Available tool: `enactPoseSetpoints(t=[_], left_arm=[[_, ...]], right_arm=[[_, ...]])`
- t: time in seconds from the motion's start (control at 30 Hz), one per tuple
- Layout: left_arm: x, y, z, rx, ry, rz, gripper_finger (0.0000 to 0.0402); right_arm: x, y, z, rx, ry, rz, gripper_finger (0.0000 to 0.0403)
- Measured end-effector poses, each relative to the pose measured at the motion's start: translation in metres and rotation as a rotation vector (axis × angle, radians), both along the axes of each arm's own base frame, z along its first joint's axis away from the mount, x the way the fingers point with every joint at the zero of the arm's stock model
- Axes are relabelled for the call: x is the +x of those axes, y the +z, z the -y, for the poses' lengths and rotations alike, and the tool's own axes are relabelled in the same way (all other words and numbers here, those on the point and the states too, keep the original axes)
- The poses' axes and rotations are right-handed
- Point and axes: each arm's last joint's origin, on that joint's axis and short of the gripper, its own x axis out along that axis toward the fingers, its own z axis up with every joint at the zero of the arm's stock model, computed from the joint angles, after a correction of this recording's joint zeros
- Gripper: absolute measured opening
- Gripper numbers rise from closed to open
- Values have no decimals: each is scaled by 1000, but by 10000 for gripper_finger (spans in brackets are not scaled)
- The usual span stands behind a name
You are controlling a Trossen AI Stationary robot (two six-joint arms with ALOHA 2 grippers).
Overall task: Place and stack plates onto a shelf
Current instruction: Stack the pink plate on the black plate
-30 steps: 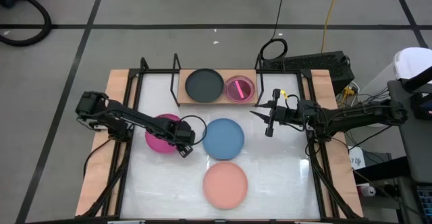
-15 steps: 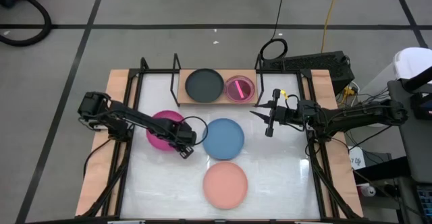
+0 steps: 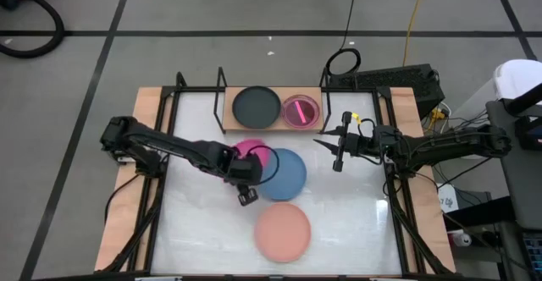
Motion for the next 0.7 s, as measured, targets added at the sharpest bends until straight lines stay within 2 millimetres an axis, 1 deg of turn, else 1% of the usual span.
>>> enactPoseSetpoints(t=[0.1,0.17,0.27,0.37,0.43,0.6,0.7], left_arm=[[2,26,-2,119,-47,38,9],[6,40,-6,243,-73,89,9],[9,50,-18,459,-114,105,9],[13,51,-35,615,-147,81,9],[19,50,-53,651,-155,74,9],[31,41,-100,619,-161,53,9],[35,30,-127,584,-141,14,9]], right_arm=[[0,0,0,0,-1,0,82],[0,0,0,0,-1,1,82],[0,0,0,0,0,3,82],[0,0,0,0,0,3,82],[0,0,0,0,0,2,82],[0,0,0,0,0,1,82],[0,0,0,0,0,0,82]])
